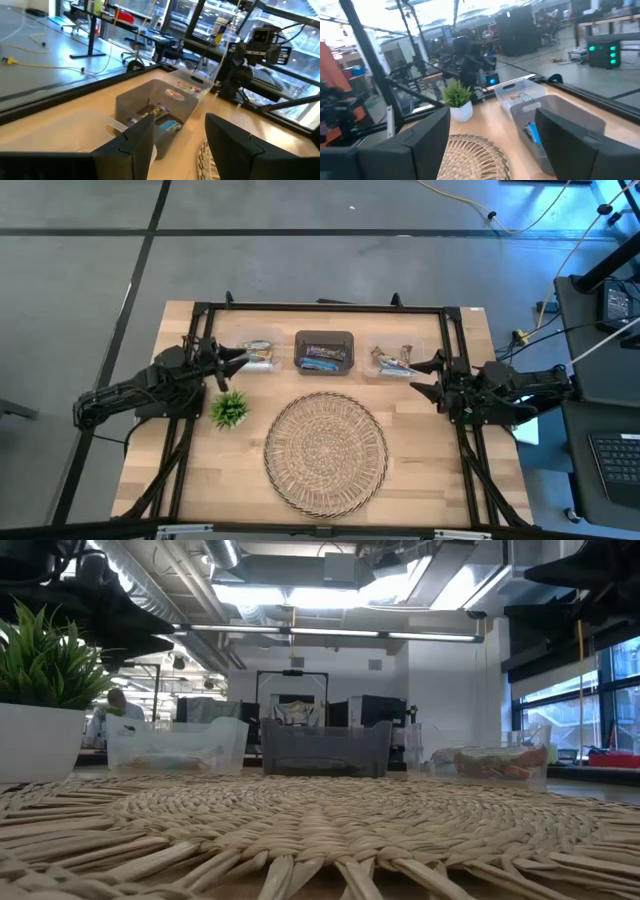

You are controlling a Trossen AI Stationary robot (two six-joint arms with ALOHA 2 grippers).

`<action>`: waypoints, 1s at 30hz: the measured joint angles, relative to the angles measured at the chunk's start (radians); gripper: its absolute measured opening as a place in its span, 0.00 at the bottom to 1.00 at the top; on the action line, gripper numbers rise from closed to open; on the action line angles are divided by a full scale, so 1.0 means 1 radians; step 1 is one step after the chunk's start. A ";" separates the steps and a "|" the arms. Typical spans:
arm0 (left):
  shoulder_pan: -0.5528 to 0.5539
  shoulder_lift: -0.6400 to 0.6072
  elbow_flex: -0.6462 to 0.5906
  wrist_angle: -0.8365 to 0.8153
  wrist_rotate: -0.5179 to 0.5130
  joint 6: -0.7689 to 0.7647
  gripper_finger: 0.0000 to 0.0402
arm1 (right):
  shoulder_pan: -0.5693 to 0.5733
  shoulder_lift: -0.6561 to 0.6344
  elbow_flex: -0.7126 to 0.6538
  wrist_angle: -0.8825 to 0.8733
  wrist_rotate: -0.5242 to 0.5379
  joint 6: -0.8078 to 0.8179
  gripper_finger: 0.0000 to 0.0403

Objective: Pick and place Granola Bars by type
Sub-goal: Return to Home Position

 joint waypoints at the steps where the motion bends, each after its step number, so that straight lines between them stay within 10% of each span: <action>1: 0.000 0.000 -0.001 0.002 -0.006 0.000 0.42 | 0.000 0.000 0.000 0.000 0.010 0.000 0.73; 30: 0.000 0.008 -0.110 0.195 0.017 -0.008 0.43 | 0.000 -0.003 -0.137 0.130 0.067 -0.025 0.73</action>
